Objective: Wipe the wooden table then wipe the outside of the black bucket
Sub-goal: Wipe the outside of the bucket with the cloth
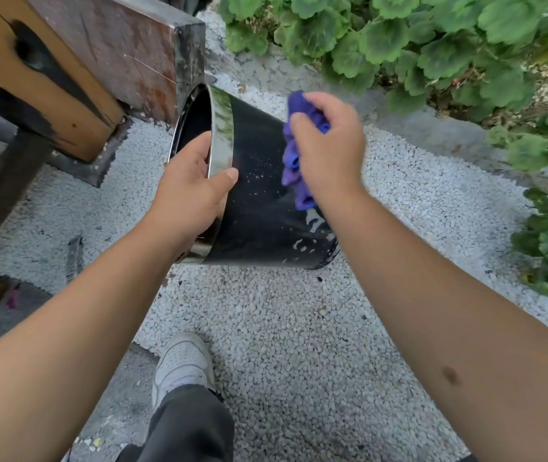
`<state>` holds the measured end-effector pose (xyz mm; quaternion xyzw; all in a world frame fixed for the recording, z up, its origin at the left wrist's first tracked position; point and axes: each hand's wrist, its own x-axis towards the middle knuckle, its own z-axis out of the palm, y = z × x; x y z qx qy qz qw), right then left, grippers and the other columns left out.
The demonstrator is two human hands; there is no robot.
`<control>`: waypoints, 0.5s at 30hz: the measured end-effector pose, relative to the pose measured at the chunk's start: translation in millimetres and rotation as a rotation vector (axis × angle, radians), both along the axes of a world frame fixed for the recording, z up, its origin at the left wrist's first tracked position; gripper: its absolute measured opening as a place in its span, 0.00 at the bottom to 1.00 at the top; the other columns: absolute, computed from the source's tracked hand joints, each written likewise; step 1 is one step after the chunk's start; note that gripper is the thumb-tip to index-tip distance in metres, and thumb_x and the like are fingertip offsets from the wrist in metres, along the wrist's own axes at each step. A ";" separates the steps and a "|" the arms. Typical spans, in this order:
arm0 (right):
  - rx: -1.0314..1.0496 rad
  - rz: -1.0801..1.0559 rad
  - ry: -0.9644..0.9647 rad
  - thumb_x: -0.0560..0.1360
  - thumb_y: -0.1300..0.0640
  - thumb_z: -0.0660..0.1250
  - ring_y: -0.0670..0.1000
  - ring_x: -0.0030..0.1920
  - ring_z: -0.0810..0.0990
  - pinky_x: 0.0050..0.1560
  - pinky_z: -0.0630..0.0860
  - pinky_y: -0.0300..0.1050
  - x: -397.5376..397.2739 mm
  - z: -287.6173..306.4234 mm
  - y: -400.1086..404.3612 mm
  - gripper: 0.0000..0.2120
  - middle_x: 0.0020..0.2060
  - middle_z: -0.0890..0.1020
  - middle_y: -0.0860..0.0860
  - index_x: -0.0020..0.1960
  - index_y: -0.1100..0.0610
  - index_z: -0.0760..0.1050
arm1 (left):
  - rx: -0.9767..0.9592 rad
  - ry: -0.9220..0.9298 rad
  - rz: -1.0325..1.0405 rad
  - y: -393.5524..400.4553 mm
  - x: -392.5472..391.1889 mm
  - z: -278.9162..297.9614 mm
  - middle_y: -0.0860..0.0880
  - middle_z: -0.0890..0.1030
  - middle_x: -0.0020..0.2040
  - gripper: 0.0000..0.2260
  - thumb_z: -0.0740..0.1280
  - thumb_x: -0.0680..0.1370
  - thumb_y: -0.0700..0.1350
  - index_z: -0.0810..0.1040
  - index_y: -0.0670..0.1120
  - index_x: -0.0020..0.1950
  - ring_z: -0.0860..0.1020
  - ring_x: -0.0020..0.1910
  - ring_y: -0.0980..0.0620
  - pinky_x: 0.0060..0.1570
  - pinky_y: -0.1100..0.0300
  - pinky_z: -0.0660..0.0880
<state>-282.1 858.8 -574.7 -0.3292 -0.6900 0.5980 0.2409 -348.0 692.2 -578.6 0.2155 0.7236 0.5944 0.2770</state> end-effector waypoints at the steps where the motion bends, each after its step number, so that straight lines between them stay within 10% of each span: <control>1: 0.090 0.031 -0.032 0.73 0.55 0.65 0.53 0.37 0.83 0.34 0.80 0.50 -2.0 3.5 -13.7 0.10 0.52 0.77 0.51 0.54 0.47 0.79 | 0.022 -0.019 0.014 3.8 2.6 -2.5 0.46 0.83 0.59 0.16 0.59 0.81 0.33 0.74 0.43 0.67 0.81 0.58 0.48 0.55 0.55 0.79; 4: 0.437 0.095 -0.155 0.74 0.49 0.66 0.51 0.54 0.76 0.49 0.76 0.46 0.5 -4.3 -53.3 0.12 0.58 0.75 0.47 0.57 0.44 0.79 | 0.037 -0.040 0.087 12.4 18.8 -13.8 0.48 0.81 0.59 0.15 0.57 0.83 0.43 0.72 0.46 0.69 0.79 0.57 0.52 0.57 0.55 0.75; 8: 0.755 0.083 -0.220 0.75 0.51 0.65 0.58 0.51 0.75 0.40 0.74 0.47 9.3 -29.3 -56.0 0.11 0.58 0.78 0.51 0.56 0.47 0.80 | -0.036 0.103 0.126 8.1 27.3 -25.5 0.58 0.80 0.55 0.18 0.54 0.82 0.56 0.71 0.54 0.69 0.78 0.52 0.60 0.55 0.59 0.73; 15: 0.742 -0.012 -0.521 0.77 0.51 0.61 0.58 0.54 0.74 0.40 0.75 0.48 25.4 -77.9 3.9 0.13 0.61 0.75 0.51 0.58 0.45 0.78 | -0.136 0.210 0.136 5.1 28.5 -23.4 0.60 0.78 0.61 0.21 0.53 0.82 0.57 0.68 0.52 0.73 0.76 0.59 0.63 0.59 0.66 0.71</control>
